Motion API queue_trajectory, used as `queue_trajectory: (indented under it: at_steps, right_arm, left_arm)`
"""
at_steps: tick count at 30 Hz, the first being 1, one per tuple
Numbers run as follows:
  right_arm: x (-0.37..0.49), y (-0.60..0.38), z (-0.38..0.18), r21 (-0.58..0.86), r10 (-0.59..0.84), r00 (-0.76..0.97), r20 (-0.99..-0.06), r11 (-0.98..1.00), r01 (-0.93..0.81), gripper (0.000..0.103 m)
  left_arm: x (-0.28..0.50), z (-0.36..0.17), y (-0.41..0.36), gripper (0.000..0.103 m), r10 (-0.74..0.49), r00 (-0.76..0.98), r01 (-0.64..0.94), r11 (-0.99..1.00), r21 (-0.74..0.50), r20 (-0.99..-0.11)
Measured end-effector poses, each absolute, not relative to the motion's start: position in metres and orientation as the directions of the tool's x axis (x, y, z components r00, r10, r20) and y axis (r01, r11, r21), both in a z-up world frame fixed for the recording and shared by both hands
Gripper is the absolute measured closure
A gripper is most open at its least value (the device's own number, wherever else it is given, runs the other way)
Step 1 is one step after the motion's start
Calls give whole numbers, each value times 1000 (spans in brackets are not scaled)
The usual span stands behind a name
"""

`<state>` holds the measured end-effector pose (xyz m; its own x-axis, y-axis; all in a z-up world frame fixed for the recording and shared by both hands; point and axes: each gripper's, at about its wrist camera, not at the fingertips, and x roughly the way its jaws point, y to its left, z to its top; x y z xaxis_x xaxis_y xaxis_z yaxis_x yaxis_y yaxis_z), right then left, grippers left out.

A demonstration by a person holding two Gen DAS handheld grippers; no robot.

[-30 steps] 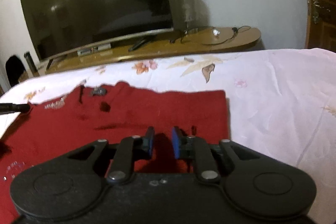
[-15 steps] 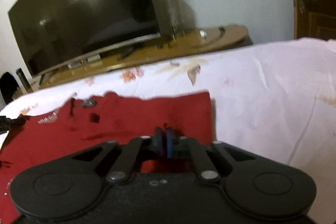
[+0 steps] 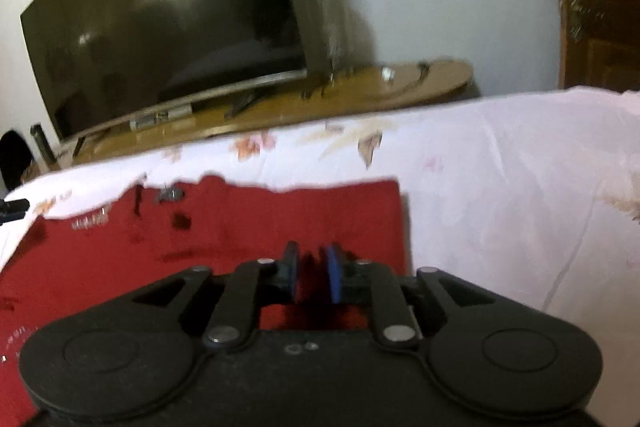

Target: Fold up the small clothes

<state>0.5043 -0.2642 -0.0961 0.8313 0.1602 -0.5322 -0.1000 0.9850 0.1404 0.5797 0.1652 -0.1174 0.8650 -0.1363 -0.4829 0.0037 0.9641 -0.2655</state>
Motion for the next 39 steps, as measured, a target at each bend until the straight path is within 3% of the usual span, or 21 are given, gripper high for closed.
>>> queue_trajectory:
  at_steps: [1,3,7,13,16,18,22,26,28,30,35,37,39]
  right_arm:
    - [503,-263,-94,143,165,838,-520,984,-105,84]
    - [505,-257,-91,130,180,841,-511,983,-132,85]
    - [522,-248,-109,37,132,782,-610,990,-138,87]
    - [508,-250,-93,68,161,814,-559,987,-148,84]
    - [506,-237,-89,86,228,813,-536,973,-216,84]
    - [513,-222,-96,79,267,782,-563,959,-270,87]
    - [520,-222,-108,59,231,752,-618,967,-248,88]
    - [495,-240,-87,79,248,784,-569,966,-248,80]
    - [485,-257,-84,158,248,789,-562,969,-192,59]
    - [482,-272,-89,232,243,773,-586,964,-127,52]
    - [493,-283,-105,401,357,713,-603,909,-116,63]
    - [495,-276,-109,370,354,715,-603,918,-143,91]
    - [494,-275,-109,387,367,712,-599,911,-144,92]
  left_arm:
    - [584,-122,156,75,-138,850,23,974,-226,-509]
    - [592,-140,150,61,-118,807,9,982,-187,-579]
    - [590,-144,153,61,-109,807,6,984,-176,-581]
    - [560,-122,137,61,-123,844,38,985,-170,-522]
    - [561,-127,117,61,-140,824,81,988,-132,-549]
    - [566,-142,105,60,-110,785,73,994,-84,-609]
    - [547,-126,103,60,-124,815,85,992,-96,-566]
    - [522,-121,100,59,-115,822,88,993,-75,-558]
    - [510,-125,109,59,-95,825,31,992,-123,-557]
    - [501,-130,119,60,-68,826,-32,985,-169,-559]
    - [498,-142,122,60,-22,799,-95,982,-162,-601]
    - [499,-142,121,60,-15,798,-98,983,-155,-603]
    - [495,-142,123,60,-18,797,-97,983,-159,-604]
